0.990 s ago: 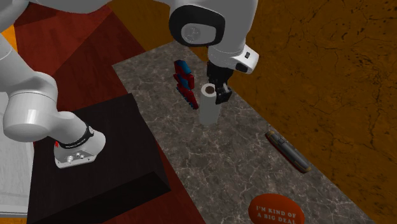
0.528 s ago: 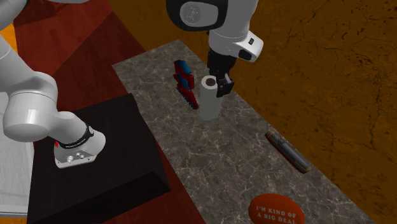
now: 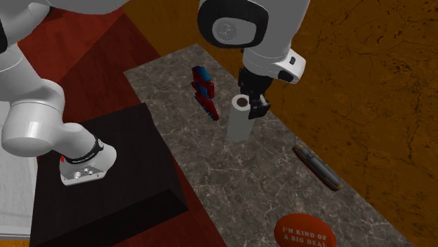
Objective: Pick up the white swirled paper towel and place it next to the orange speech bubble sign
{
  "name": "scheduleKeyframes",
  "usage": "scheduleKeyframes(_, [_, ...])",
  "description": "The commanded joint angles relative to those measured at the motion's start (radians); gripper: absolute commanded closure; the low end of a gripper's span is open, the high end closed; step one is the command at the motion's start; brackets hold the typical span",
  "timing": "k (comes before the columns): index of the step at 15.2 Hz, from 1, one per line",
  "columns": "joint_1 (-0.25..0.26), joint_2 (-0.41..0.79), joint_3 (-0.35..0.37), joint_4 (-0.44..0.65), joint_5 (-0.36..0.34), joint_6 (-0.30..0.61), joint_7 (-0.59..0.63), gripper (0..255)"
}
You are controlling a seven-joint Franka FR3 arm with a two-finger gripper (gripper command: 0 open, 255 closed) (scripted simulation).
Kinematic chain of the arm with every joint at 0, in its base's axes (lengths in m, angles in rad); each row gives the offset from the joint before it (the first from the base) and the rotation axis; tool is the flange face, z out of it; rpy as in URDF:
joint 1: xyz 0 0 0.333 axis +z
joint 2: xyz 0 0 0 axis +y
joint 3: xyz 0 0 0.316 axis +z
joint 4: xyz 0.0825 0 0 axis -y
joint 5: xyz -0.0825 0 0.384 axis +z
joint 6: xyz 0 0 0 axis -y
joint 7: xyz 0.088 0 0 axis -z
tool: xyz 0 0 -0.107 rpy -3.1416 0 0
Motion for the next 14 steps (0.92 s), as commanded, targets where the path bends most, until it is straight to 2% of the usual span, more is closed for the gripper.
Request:
scheduleKeyframes(1, [-0.024, 0.043, -0.009, 0.021, 0.014, 0.018, -0.037, 255])
scheduleKeyframes(8, [-0.129, 0.238, -0.025, 0.169, 0.075, 0.049, -0.157, 255])
scheduleKeyframes(14, [-0.237, 0.441, -0.018, 0.381, 0.124, 0.033, -0.235, 255])
